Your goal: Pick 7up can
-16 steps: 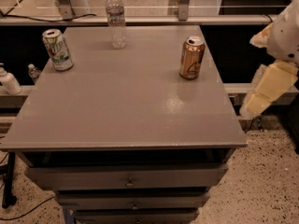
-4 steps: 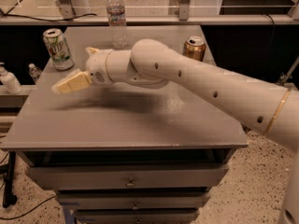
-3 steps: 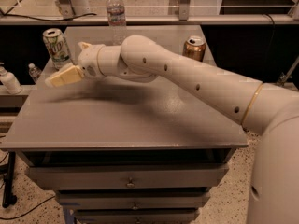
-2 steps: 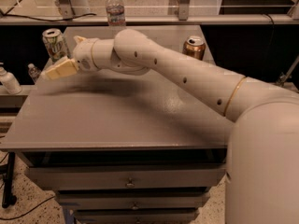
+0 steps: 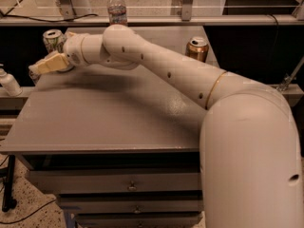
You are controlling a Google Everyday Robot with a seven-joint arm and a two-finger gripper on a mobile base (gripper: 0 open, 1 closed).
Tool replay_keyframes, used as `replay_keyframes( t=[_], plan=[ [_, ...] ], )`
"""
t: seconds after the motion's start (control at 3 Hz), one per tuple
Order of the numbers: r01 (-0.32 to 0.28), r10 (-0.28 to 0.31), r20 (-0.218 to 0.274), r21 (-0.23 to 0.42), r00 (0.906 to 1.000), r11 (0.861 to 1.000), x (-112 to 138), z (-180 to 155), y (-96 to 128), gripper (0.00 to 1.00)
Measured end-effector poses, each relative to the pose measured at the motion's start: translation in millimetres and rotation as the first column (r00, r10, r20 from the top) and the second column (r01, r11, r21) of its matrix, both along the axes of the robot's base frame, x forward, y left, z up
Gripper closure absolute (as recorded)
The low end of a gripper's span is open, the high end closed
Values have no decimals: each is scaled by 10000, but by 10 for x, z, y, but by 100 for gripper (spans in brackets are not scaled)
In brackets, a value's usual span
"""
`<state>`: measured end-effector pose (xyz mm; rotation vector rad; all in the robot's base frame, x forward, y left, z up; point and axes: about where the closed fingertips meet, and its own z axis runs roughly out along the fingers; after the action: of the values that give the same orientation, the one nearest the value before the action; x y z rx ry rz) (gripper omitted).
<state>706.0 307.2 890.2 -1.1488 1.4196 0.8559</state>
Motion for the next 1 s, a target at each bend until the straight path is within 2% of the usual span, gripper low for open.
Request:
replay_keyframes(
  t=[0.33,0.67,1.0],
  plan=[
    [-77,77,-178,-5,9998,10000,3,-16,153,16],
    [-69,67,-213,-70,9998,10000,9,-9,171,40],
    [29,-31,-167,-123,9999,9999,-3,27,96,63]
  ],
)
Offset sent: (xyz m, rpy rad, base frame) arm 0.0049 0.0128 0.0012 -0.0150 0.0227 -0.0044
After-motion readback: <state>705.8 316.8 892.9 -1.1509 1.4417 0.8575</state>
